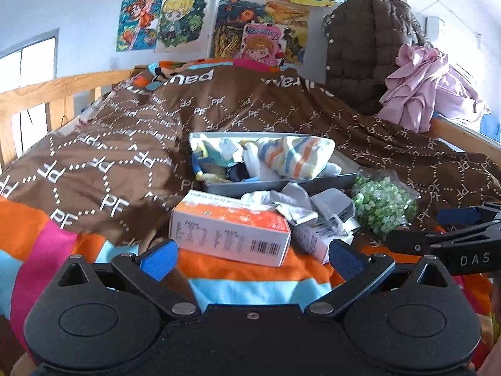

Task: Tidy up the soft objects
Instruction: 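Move both grippers back from the tray toward the white cloths and mask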

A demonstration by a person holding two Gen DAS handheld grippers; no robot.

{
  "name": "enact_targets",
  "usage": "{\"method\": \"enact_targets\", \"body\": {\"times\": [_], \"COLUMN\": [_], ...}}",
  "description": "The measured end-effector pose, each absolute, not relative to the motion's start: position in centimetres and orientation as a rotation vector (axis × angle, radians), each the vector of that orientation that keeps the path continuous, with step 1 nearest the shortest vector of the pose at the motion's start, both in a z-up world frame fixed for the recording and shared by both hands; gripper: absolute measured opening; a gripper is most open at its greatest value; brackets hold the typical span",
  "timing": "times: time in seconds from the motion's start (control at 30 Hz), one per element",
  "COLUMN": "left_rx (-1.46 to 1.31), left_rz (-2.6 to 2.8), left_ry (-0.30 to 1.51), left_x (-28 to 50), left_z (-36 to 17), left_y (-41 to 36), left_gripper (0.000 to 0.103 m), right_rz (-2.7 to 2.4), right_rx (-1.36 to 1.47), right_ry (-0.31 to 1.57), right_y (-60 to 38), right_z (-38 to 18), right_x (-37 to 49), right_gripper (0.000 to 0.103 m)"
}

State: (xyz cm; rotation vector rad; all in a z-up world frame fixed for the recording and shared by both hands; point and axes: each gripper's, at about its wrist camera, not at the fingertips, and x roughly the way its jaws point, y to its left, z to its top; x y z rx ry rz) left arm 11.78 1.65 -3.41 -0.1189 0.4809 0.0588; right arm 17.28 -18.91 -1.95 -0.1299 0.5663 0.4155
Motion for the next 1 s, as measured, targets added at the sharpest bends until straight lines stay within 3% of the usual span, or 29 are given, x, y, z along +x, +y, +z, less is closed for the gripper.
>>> {"method": "enact_targets", "body": {"times": [1.0], "left_rx": [-0.093], "left_rz": [0.144], "left_ry": [0.518], "left_x": [12.5], "left_z": [-4.5], "left_y": [3.0], "left_gripper": [0.102], "right_rz": [0.456], "right_rx": [-0.133], "right_ry": [0.603], "right_y": [-18.8], "right_z": [-2.1], "right_x": [18.1], "right_gripper": [0.103]}}
